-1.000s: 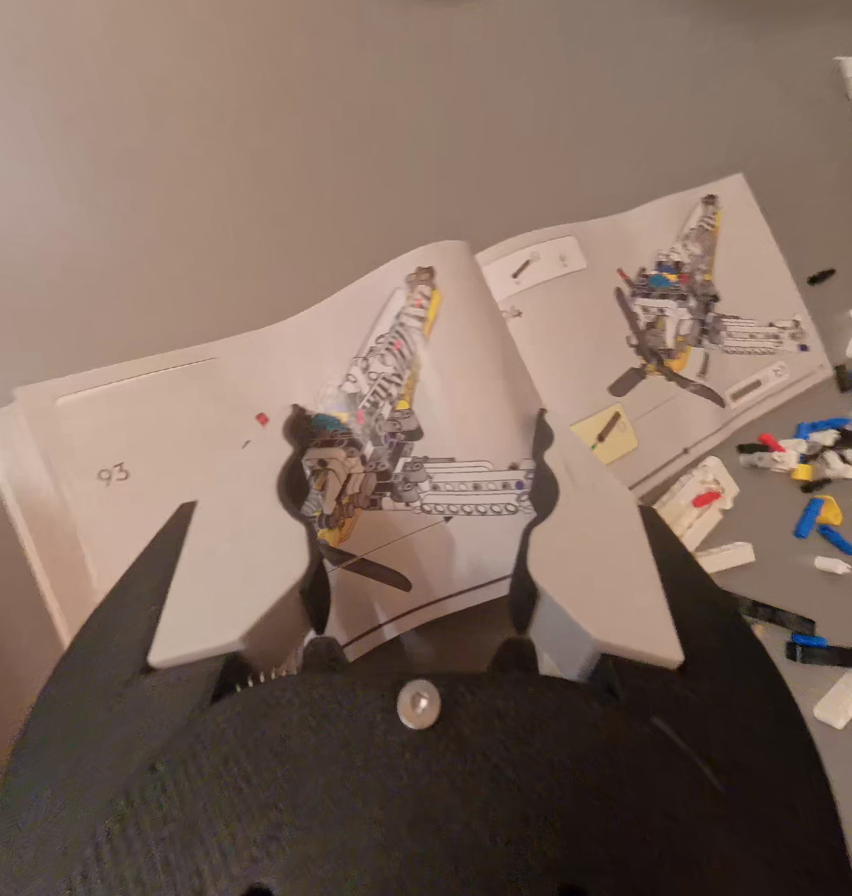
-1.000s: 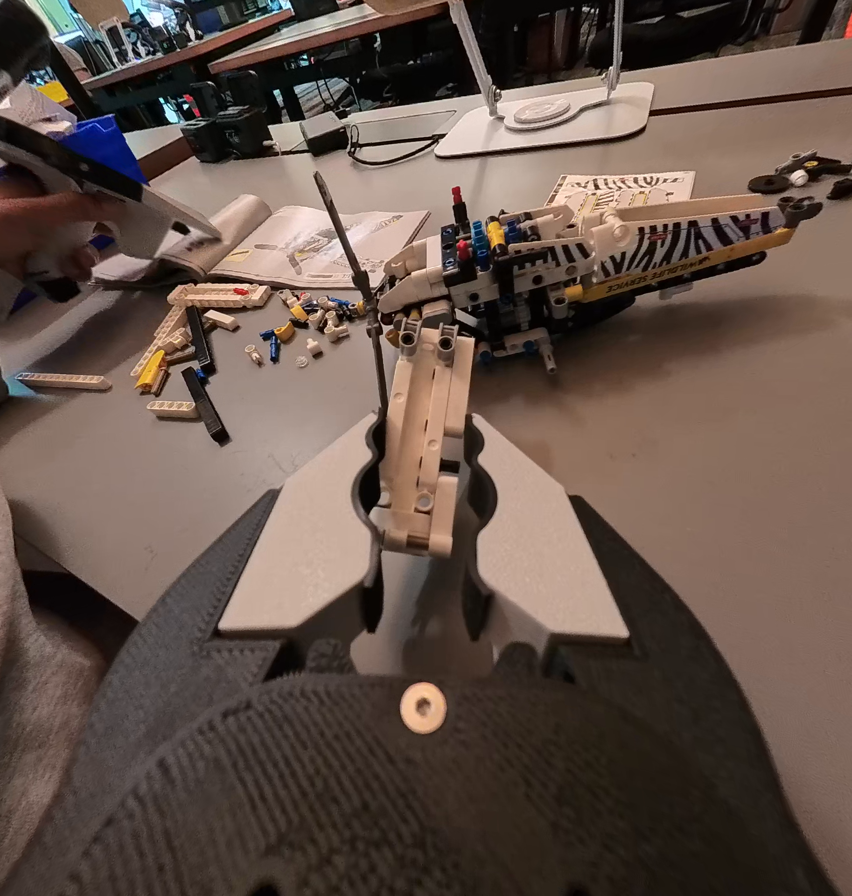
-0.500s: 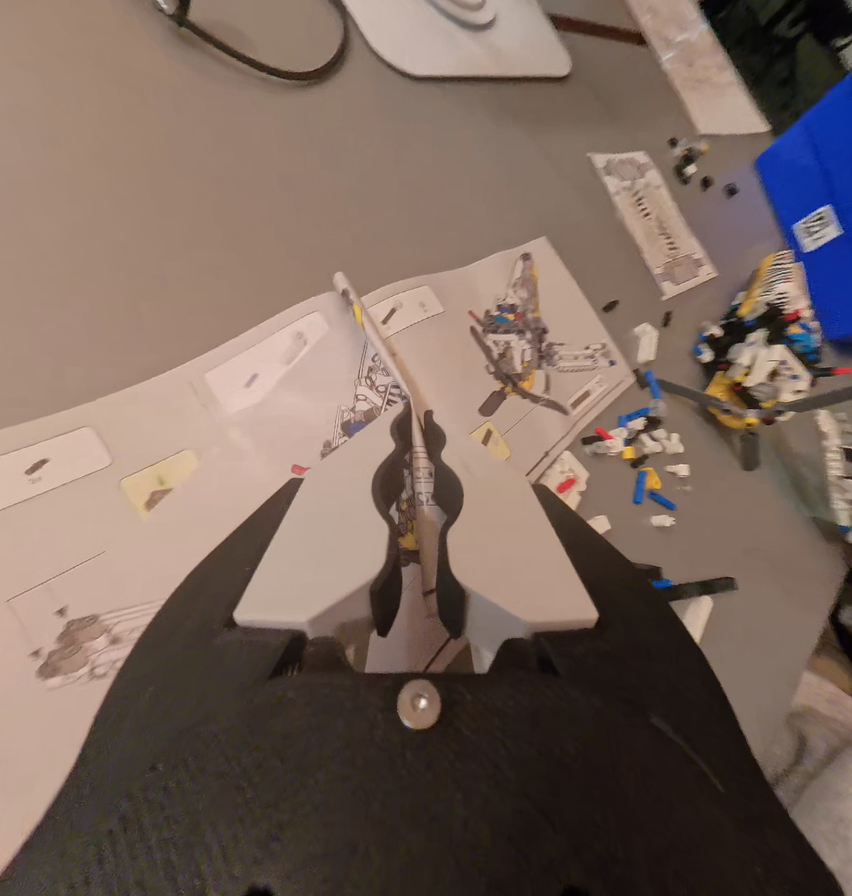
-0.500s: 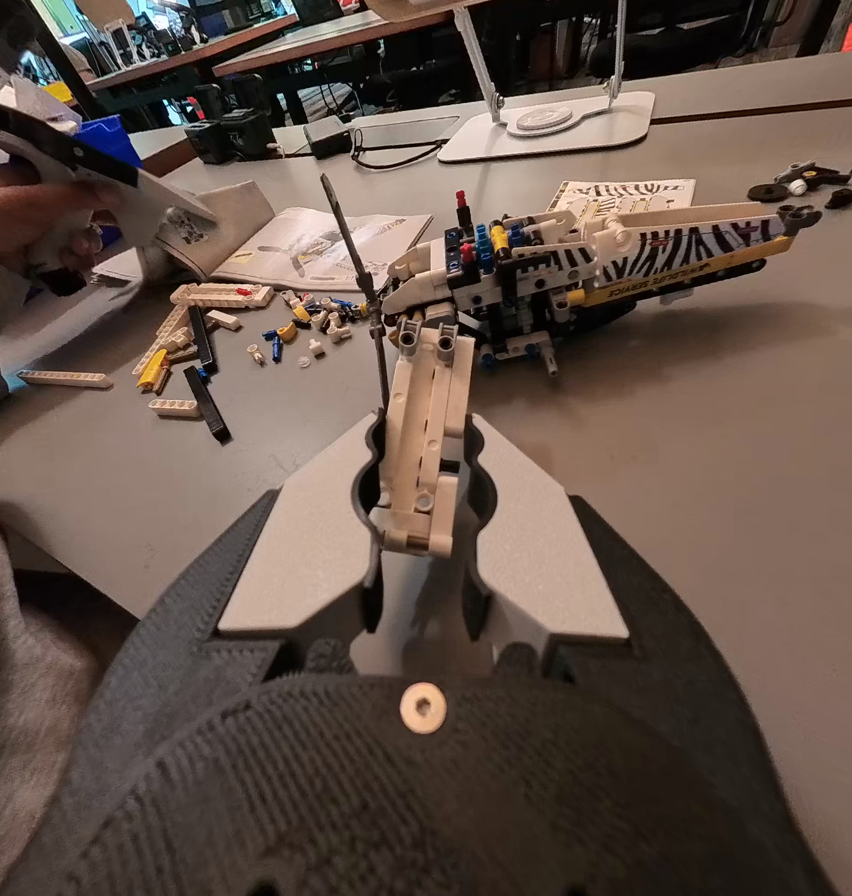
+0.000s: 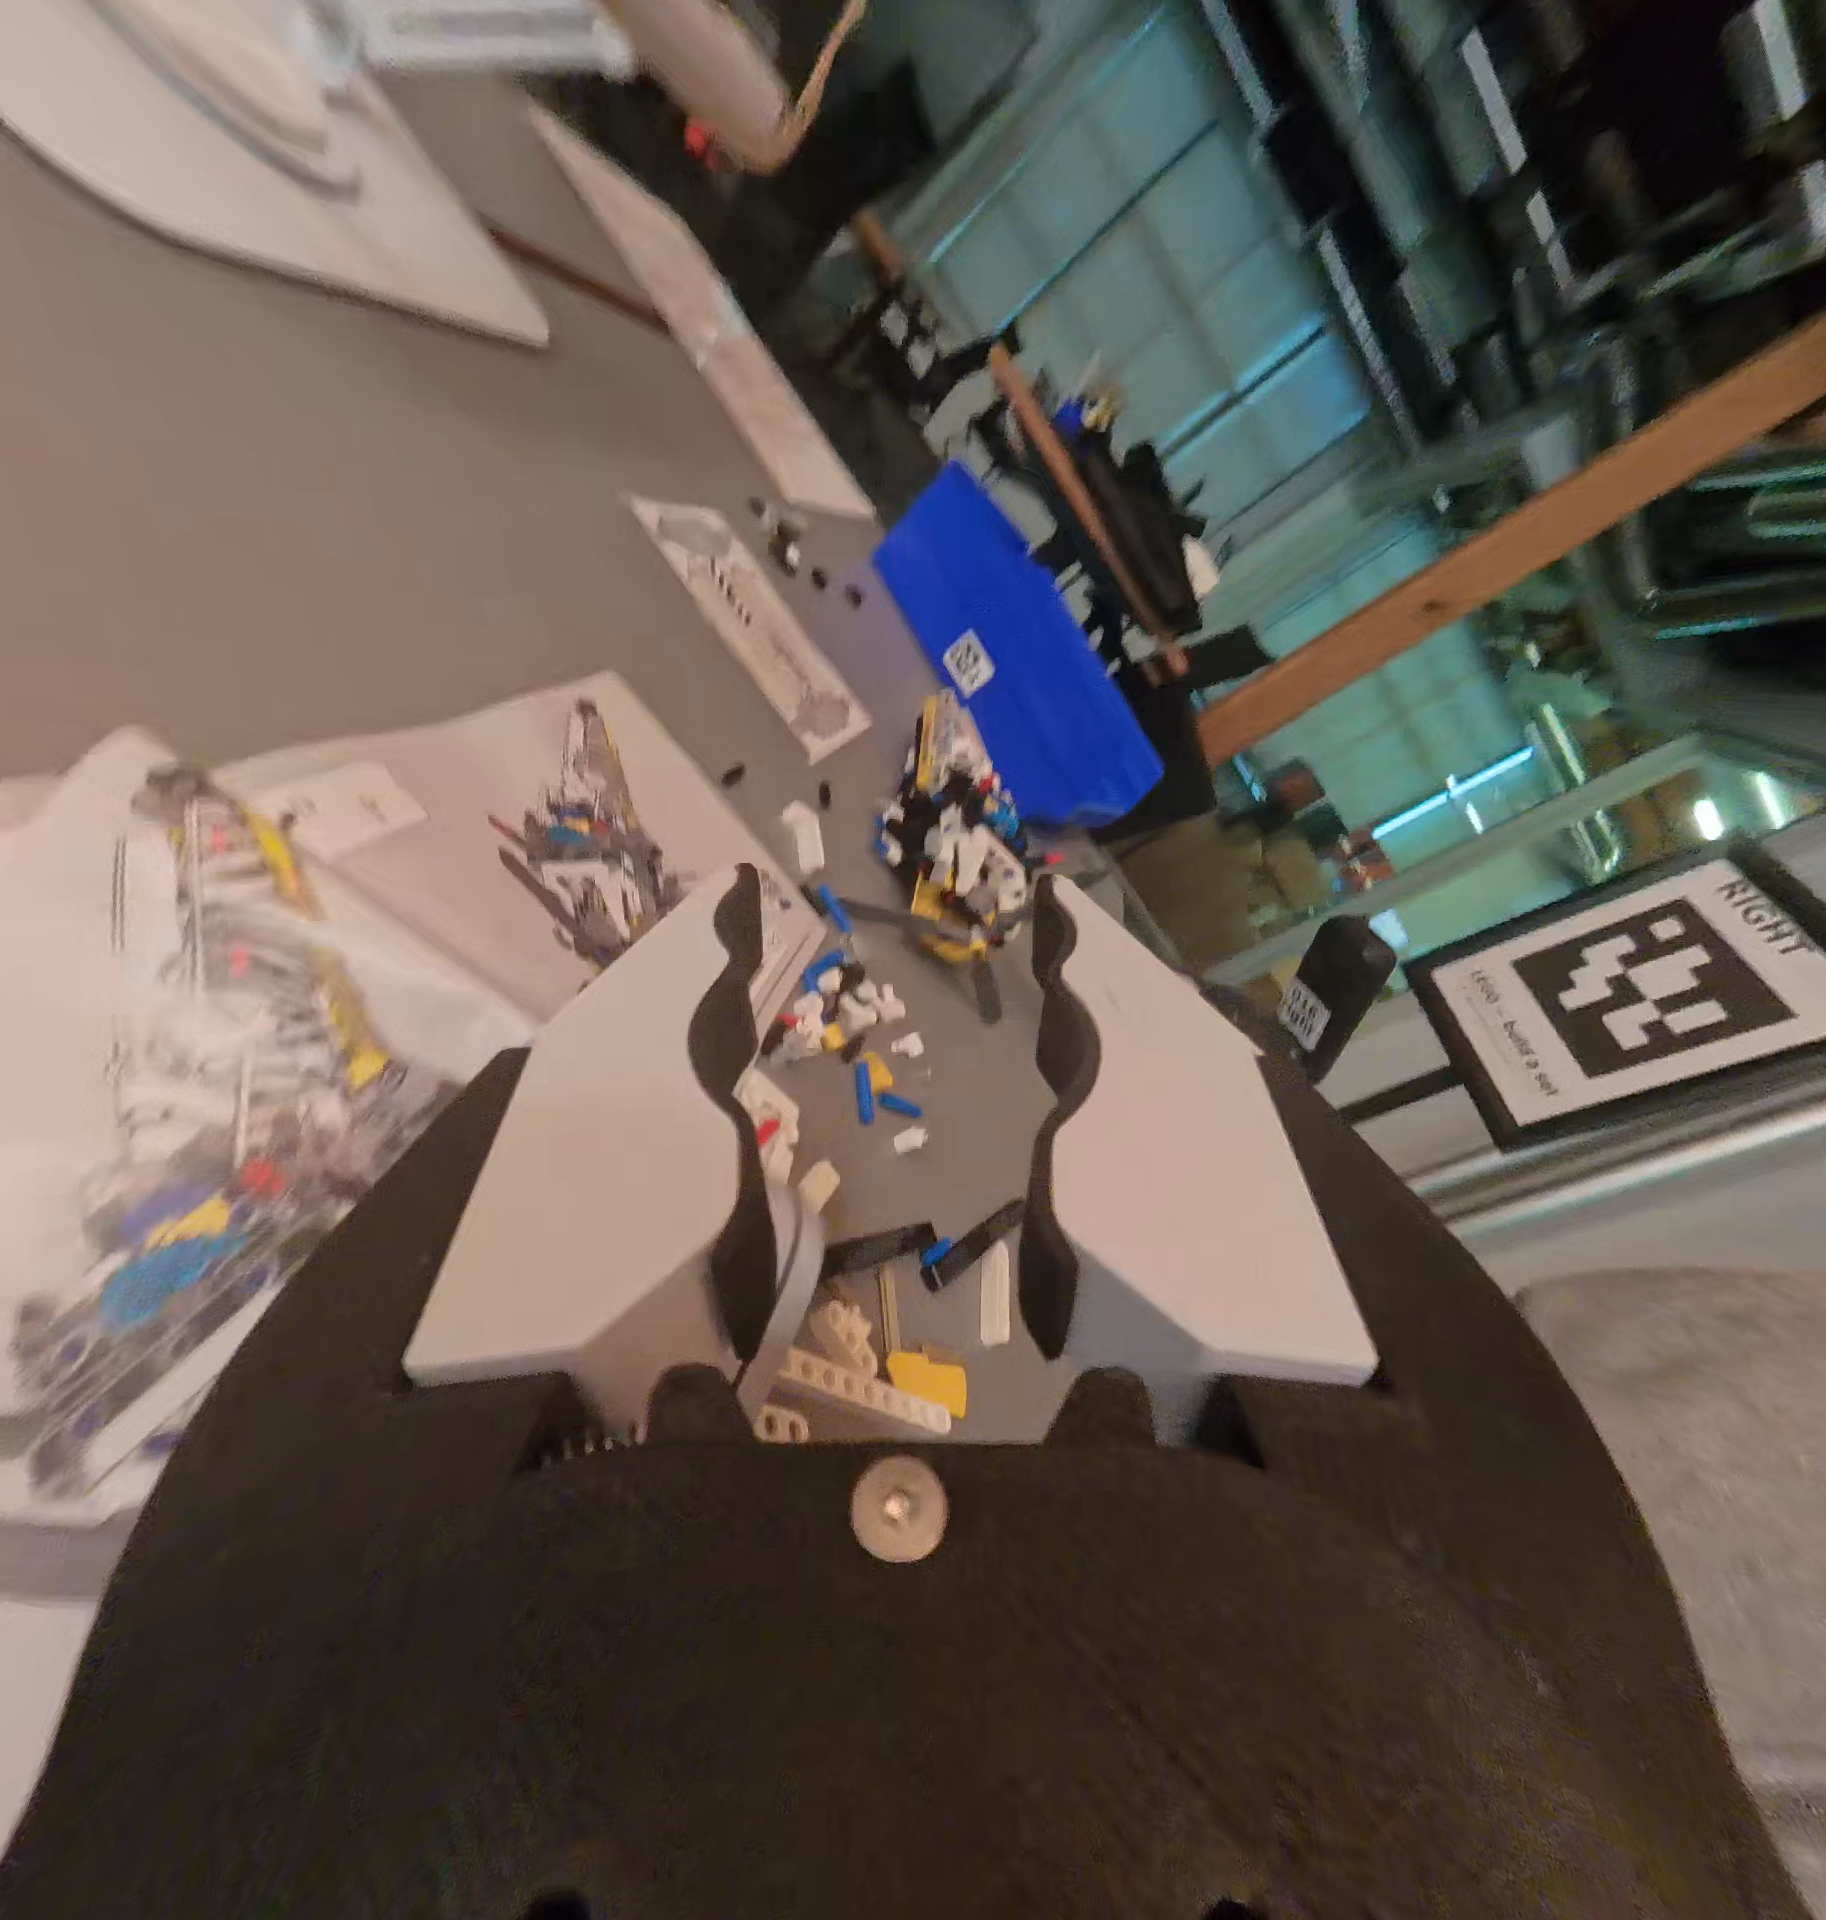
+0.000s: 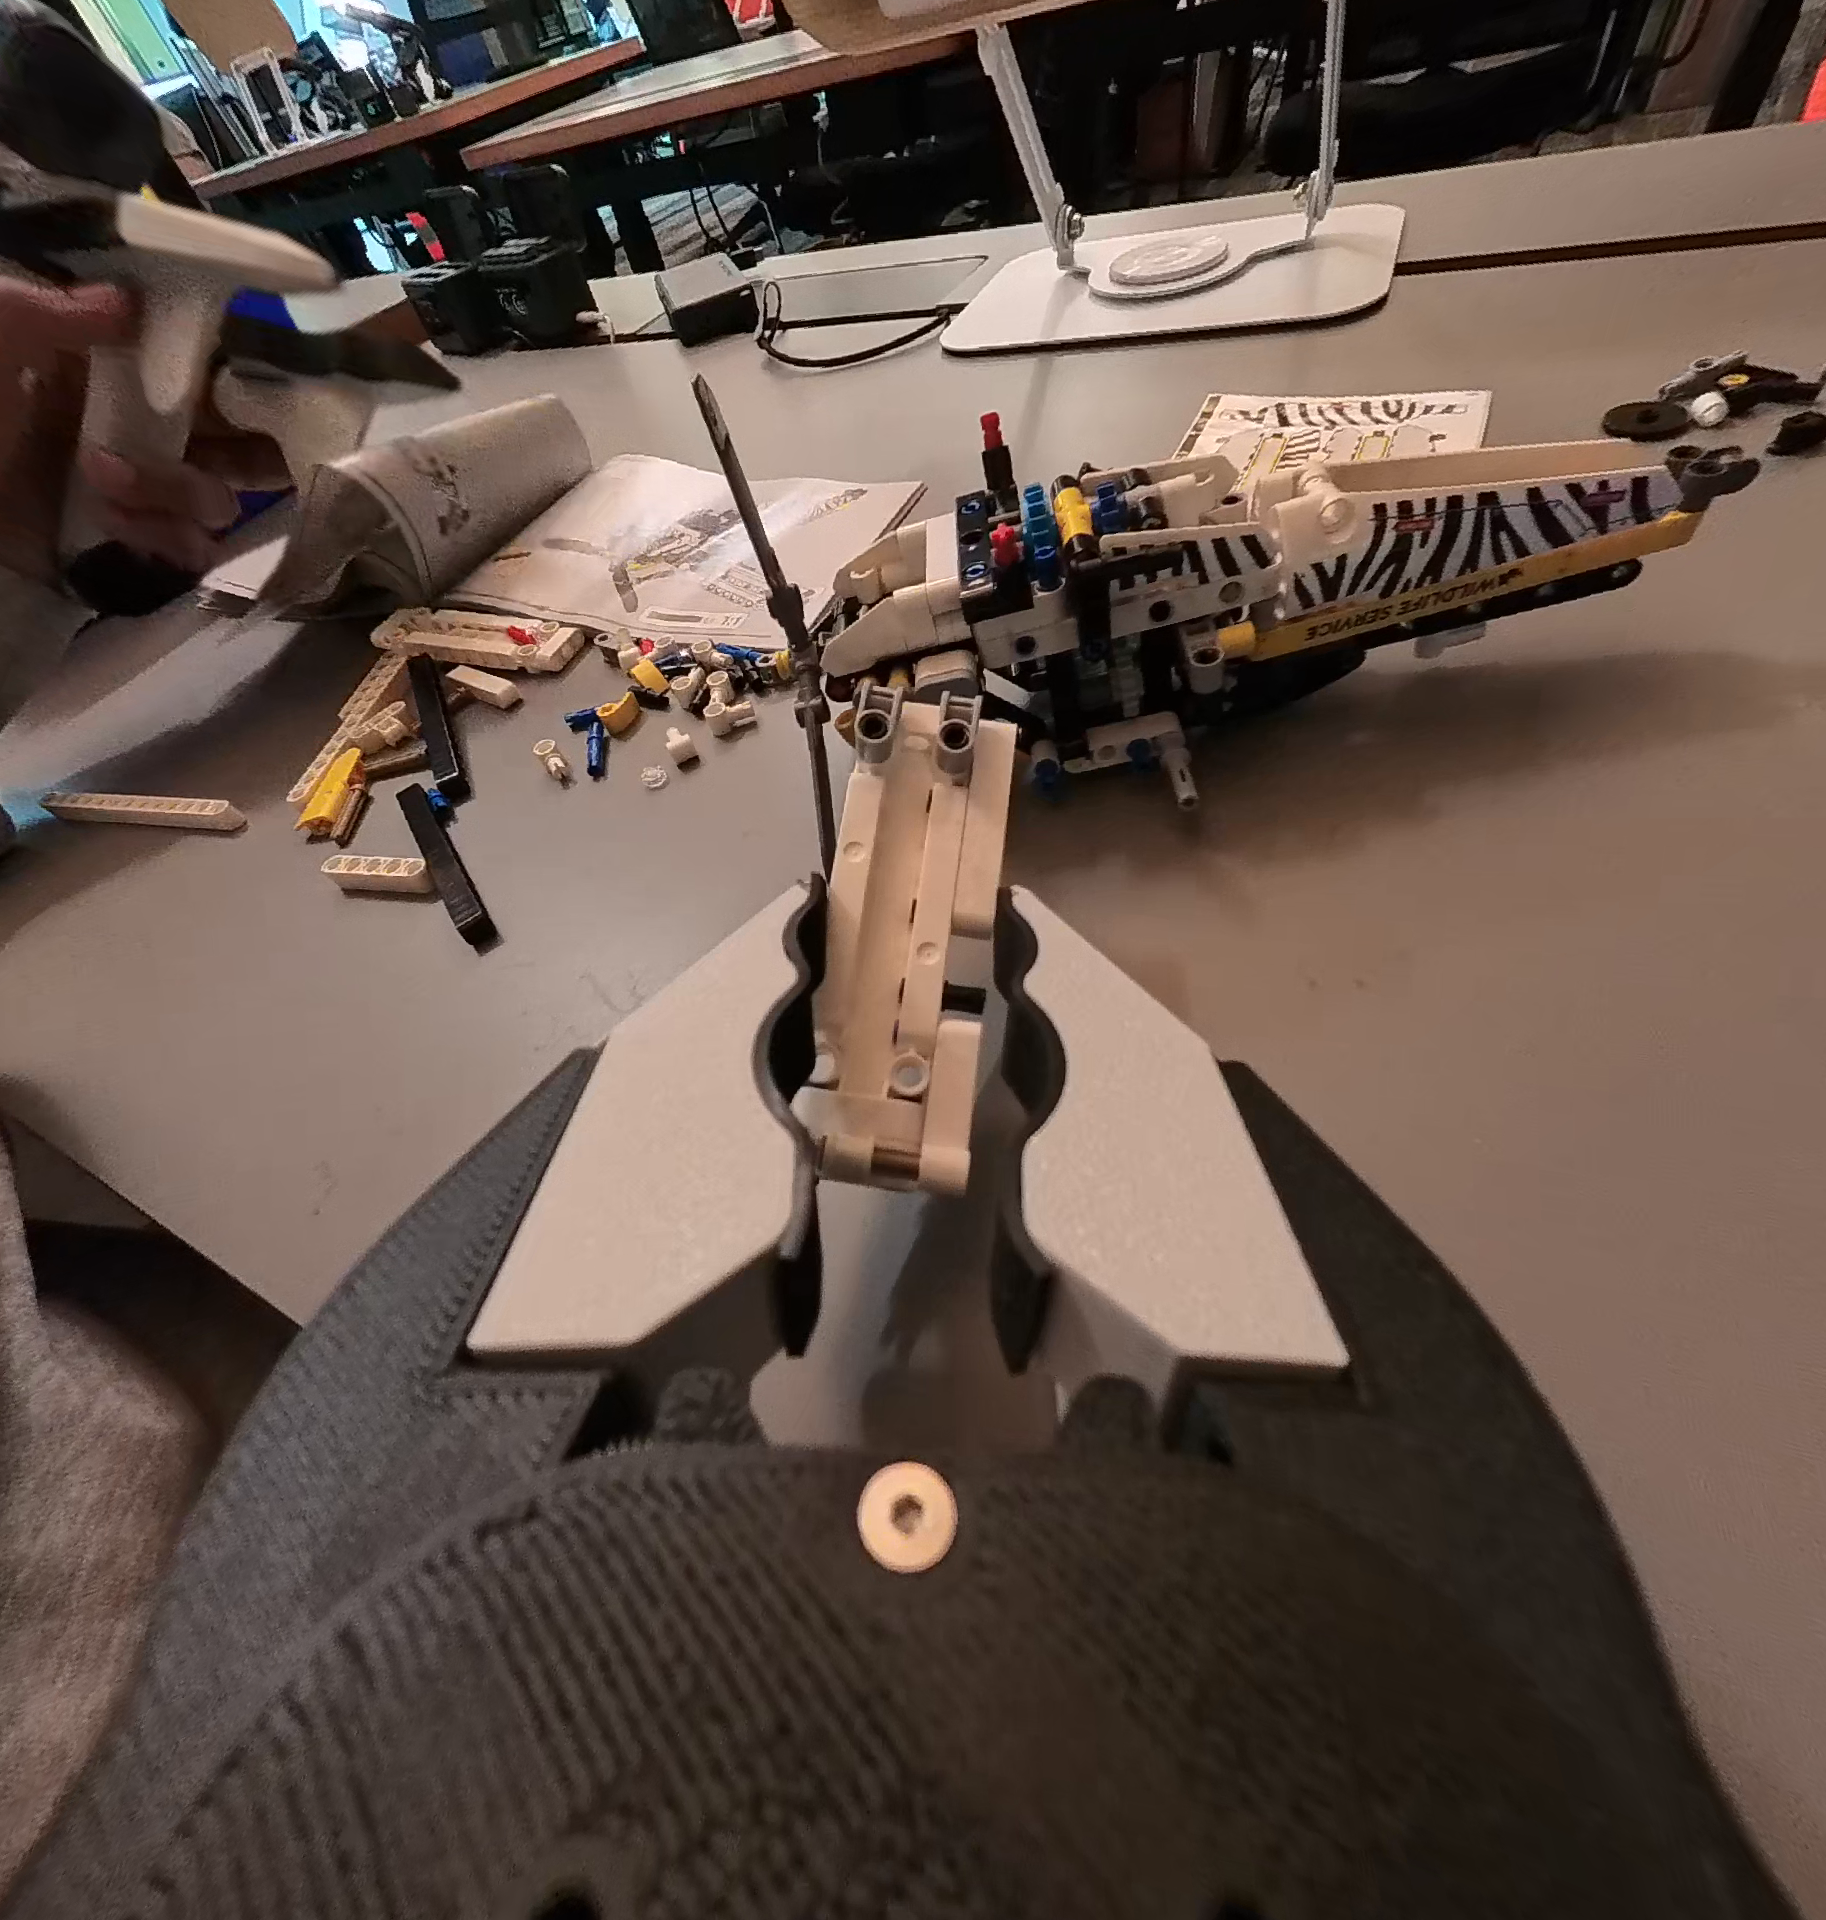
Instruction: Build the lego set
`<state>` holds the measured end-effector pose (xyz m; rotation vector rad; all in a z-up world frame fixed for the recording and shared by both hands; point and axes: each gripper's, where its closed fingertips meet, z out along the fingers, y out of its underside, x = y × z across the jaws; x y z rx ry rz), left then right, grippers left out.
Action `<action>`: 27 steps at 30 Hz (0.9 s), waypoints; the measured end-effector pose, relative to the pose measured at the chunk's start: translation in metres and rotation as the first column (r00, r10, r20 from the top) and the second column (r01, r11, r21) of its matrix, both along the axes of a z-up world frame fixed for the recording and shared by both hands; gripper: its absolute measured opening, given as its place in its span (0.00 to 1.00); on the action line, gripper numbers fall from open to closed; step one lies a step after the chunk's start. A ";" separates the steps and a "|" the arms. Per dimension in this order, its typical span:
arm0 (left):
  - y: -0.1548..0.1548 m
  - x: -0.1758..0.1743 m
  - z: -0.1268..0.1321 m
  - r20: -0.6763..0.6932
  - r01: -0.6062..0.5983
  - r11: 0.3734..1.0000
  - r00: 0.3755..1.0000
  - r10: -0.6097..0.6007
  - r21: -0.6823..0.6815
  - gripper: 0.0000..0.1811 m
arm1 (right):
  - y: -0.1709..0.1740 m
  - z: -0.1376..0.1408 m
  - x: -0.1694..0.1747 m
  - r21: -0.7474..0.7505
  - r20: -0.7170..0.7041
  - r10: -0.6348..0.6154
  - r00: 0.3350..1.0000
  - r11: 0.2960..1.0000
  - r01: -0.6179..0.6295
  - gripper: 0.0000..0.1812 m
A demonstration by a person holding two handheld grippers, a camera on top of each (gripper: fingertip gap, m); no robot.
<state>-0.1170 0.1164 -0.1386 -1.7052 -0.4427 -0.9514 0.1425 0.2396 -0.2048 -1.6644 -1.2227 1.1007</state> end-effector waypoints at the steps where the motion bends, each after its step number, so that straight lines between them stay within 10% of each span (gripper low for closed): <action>1: -0.003 -0.009 0.005 -0.012 -0.045 0.999 0.999 0.046 0.023 0.29 | 0.000 0.000 0.000 0.000 0.000 0.001 1.000 1.000 -0.001 0.17; 7: -0.064 -0.105 -0.045 -0.422 -0.538 0.781 0.817 0.392 -0.316 0.41 | 0.000 0.001 0.000 0.003 -0.004 0.001 1.000 1.000 -0.001 0.17; 13: -0.058 -0.063 -0.077 -0.342 -0.336 0.776 0.925 0.166 -0.534 0.46 | -0.001 0.000 0.000 -0.005 -0.003 0.006 1.000 1.000 -0.006 0.17; 27: 0.036 0.023 -0.029 -0.338 -0.148 0.964 0.939 0.067 -0.219 0.47 | 0.001 -0.002 -0.001 -0.021 0.011 -0.001 1.000 1.000 0.002 0.17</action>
